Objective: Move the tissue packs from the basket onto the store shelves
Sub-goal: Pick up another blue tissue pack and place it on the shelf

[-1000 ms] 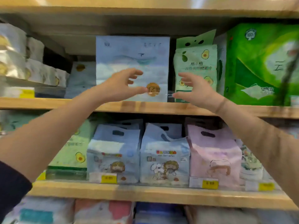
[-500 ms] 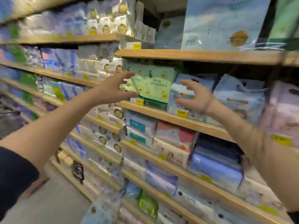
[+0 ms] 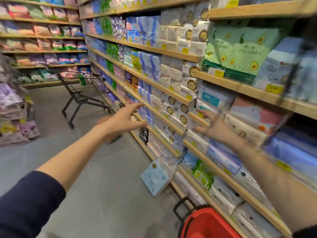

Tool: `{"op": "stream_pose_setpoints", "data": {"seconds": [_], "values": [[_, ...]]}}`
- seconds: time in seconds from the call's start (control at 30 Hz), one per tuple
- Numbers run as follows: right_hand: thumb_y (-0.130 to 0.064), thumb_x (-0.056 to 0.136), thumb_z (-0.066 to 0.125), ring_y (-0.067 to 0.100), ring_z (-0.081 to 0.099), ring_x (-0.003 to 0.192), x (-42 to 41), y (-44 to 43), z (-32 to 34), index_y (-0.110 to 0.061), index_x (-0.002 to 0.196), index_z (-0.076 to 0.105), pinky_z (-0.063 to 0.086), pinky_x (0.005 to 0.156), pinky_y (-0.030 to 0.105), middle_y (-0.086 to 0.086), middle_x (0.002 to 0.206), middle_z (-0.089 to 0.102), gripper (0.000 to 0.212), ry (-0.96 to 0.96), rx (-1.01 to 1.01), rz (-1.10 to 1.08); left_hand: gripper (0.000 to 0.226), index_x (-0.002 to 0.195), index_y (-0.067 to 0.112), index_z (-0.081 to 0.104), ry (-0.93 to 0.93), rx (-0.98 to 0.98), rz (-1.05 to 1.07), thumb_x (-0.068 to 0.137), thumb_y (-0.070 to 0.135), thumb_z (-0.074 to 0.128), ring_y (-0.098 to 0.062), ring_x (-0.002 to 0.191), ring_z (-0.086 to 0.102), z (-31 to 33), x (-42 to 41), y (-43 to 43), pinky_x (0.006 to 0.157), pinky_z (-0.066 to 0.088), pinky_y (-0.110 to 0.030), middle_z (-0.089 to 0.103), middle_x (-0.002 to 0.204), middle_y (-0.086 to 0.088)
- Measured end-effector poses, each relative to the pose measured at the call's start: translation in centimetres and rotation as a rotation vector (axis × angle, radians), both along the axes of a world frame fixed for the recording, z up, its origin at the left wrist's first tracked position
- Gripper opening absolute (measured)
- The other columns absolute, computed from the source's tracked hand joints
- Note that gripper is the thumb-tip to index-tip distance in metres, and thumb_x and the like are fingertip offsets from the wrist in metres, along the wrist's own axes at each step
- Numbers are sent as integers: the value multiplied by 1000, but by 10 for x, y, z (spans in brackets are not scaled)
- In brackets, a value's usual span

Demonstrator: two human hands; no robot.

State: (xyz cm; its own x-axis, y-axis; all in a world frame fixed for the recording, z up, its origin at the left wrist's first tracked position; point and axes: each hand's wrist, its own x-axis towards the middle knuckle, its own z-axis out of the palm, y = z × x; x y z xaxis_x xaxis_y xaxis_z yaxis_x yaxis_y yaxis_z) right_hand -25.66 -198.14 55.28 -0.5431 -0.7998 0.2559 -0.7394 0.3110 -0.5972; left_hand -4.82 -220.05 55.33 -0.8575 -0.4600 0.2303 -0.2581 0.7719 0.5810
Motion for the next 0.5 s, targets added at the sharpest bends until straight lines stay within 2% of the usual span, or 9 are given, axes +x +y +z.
{"op": "stream_pose_setpoints", "data": {"seconds": [0.1, 0.2, 0.27, 0.3, 0.4, 0.5], "values": [[-27, 78, 70, 23, 36, 134, 23, -15, -31, -18, 137, 39, 32, 108, 36, 6, 146, 38, 68, -21, 42, 26, 85, 140, 19, 35, -50, 51, 38, 69, 46, 72, -15, 126, 44, -25, 32, -13, 102, 35, -26, 45, 141, -4], [-25, 79, 70, 21, 35, 134, 45, -29, -62, -16, 138, 36, 30, 104, 29, 7, 146, 38, 68, -77, 85, 65, 92, 137, 14, 39, -63, 68, 37, 60, 57, 67, -11, 120, 46, -46, 62, -25, 96, 33, -17, 48, 138, -5], [-27, 80, 69, 22, 35, 134, 59, -38, -79, -17, 139, 35, 31, 107, 34, 7, 147, 36, 70, -113, 125, 75, 82, 136, 12, 40, -94, 62, 52, 68, 43, 74, -14, 121, 46, -62, 79, -34, 91, 29, -11, 48, 138, -7], [-29, 80, 69, 22, 35, 134, 66, -42, -87, -17, 139, 34, 32, 108, 36, 7, 147, 36, 69, -114, 151, 77, 79, 137, 12, 40, -108, 68, 59, 71, 36, 76, -17, 123, 47, -71, 88, -39, 92, 29, -12, 48, 138, -7], [-28, 80, 68, 24, 37, 132, 88, -54, -110, -16, 139, 36, 32, 105, 37, 8, 145, 39, 68, -125, 198, 75, 79, 138, 14, 38, -169, 109, 60, 72, 35, 76, -19, 125, 47, -95, 111, -53, 97, 32, -20, 47, 140, -6], [-23, 79, 69, 25, 37, 133, 105, -64, -128, -14, 138, 38, 32, 106, 37, 9, 144, 41, 67, -153, 201, 64, 75, 139, 13, 37, -201, 125, 56, 75, 28, 74, -19, 126, 46, -112, 124, -63, 94, 29, -15, 45, 141, -6]]}}
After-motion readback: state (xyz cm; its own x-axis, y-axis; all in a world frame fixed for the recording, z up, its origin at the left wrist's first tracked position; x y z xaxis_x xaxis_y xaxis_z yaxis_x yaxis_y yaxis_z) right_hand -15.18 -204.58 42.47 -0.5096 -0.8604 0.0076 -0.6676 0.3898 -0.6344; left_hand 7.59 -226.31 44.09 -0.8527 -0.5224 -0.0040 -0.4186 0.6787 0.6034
